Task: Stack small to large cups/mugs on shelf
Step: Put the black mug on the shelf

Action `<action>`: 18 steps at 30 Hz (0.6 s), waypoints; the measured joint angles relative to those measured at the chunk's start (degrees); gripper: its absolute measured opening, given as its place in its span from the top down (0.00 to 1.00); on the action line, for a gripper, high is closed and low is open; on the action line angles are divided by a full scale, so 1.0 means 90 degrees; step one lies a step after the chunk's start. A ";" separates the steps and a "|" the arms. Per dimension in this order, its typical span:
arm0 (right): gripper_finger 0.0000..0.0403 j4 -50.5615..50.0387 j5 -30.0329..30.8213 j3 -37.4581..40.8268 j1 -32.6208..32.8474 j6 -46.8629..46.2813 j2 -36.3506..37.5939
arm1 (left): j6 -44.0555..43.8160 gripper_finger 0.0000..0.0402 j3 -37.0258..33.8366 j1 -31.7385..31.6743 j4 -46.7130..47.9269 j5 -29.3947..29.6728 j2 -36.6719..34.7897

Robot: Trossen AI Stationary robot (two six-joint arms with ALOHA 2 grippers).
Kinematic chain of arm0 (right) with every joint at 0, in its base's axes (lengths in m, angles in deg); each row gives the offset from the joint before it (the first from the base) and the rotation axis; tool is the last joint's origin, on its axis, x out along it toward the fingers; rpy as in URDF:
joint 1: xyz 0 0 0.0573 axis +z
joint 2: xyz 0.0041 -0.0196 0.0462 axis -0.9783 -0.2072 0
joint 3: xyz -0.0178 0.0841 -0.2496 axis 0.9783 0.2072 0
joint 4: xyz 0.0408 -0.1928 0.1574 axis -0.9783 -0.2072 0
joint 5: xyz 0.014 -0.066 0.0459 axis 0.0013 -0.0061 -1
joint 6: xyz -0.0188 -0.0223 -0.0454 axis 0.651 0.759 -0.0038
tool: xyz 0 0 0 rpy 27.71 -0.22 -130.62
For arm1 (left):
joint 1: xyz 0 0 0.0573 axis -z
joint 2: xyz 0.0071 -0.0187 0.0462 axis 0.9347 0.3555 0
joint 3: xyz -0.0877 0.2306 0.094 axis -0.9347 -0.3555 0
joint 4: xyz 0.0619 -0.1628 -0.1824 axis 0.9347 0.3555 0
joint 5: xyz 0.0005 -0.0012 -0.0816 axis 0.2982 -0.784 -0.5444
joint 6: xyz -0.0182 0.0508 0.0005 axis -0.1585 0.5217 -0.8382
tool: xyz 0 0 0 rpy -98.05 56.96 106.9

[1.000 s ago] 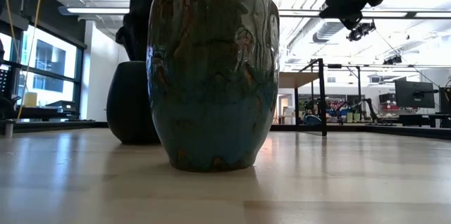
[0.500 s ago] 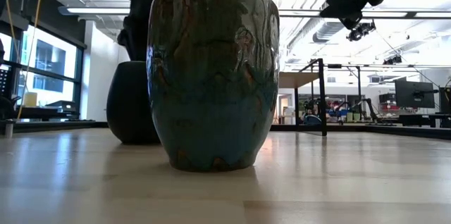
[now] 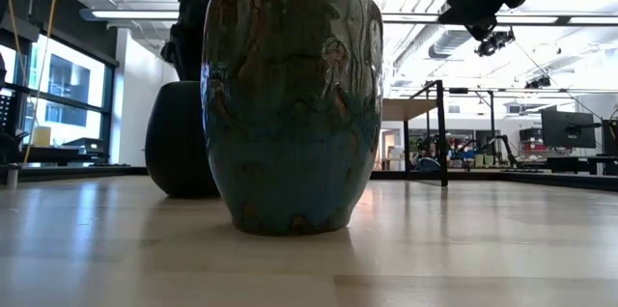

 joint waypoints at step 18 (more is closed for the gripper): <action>0.64 -0.0002 0.0010 -0.0002 -0.0002 0.0049 0.0000 | 0.0706 1.00 0.0777 0.0000 0.0154 -0.0130 -0.0024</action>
